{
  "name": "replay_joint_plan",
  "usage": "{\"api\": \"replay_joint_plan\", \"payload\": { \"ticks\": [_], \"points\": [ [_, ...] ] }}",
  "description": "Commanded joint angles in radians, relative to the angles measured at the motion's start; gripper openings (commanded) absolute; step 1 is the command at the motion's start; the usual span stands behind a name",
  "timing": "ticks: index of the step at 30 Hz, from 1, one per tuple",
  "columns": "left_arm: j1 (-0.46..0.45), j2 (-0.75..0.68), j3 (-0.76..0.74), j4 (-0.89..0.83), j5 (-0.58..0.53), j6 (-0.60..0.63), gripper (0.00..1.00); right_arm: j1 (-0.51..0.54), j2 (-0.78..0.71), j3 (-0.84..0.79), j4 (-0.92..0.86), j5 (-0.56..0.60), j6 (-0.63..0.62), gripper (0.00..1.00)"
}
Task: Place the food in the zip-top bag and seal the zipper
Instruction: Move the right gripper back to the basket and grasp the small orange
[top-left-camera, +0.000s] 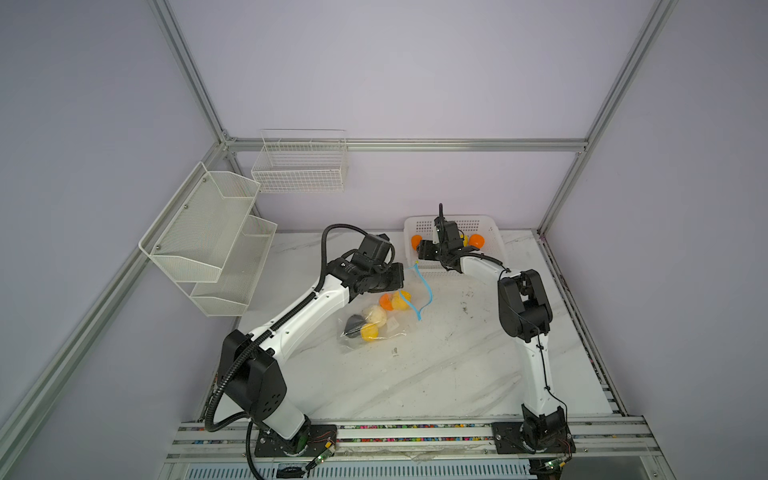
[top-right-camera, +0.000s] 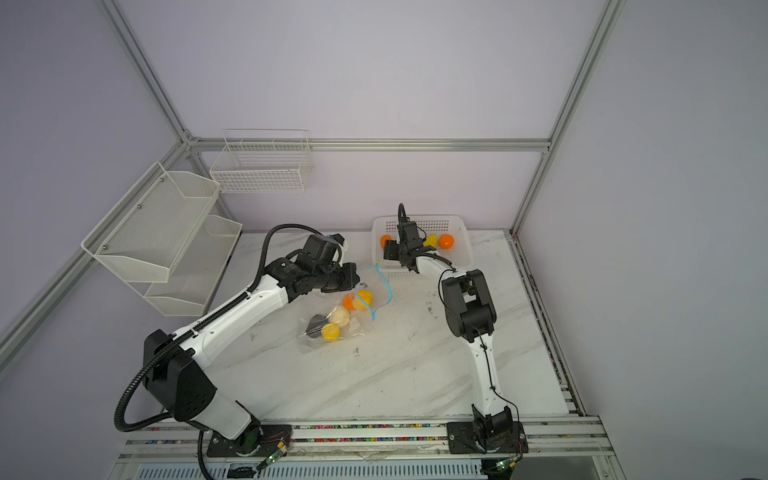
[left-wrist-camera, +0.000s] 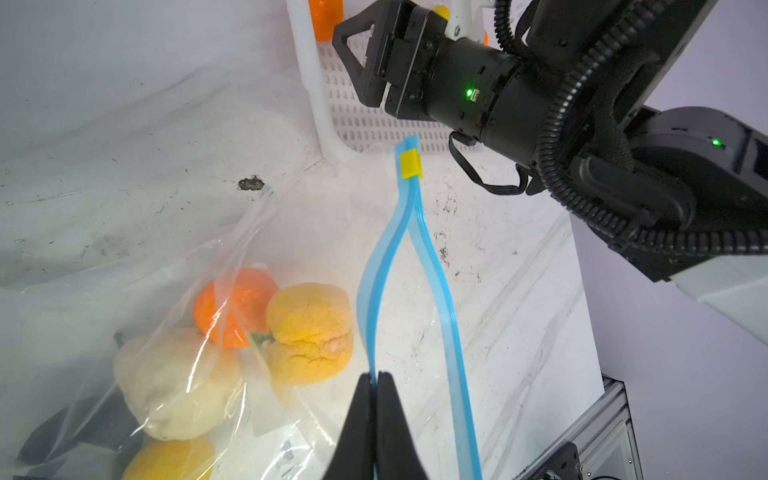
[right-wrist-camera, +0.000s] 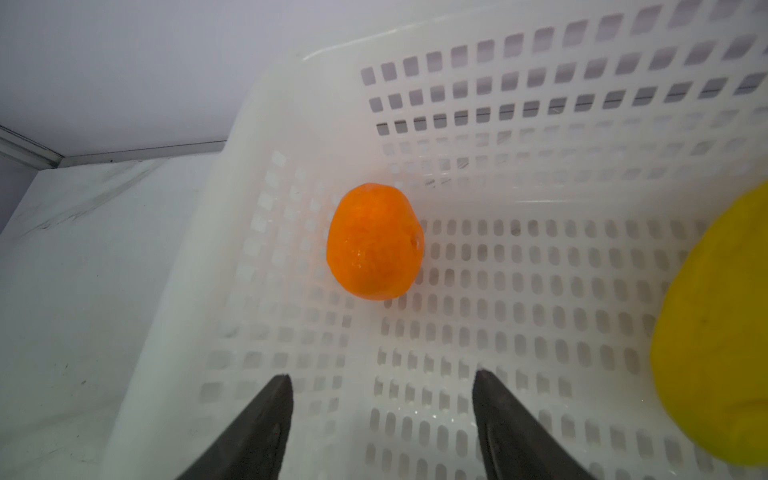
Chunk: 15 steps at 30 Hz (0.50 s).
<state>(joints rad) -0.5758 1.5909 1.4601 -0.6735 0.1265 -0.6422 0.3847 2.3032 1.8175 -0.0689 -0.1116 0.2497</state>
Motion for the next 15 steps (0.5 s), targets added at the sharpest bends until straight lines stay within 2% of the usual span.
{"api": "replay_joint_plan", "payload": {
  "ticks": [1, 15],
  "points": [
    [0.008, -0.001, 0.025, 0.001, -0.003, 0.022, 0.00, -0.013, 0.036, 0.070, -0.015, 0.004, -0.018, 0.71],
    [0.010, 0.027, 0.045, -0.012, 0.000, 0.014, 0.00, -0.027, 0.257, 0.371, -0.046, -0.075, 0.020, 0.71]
  ]
}}
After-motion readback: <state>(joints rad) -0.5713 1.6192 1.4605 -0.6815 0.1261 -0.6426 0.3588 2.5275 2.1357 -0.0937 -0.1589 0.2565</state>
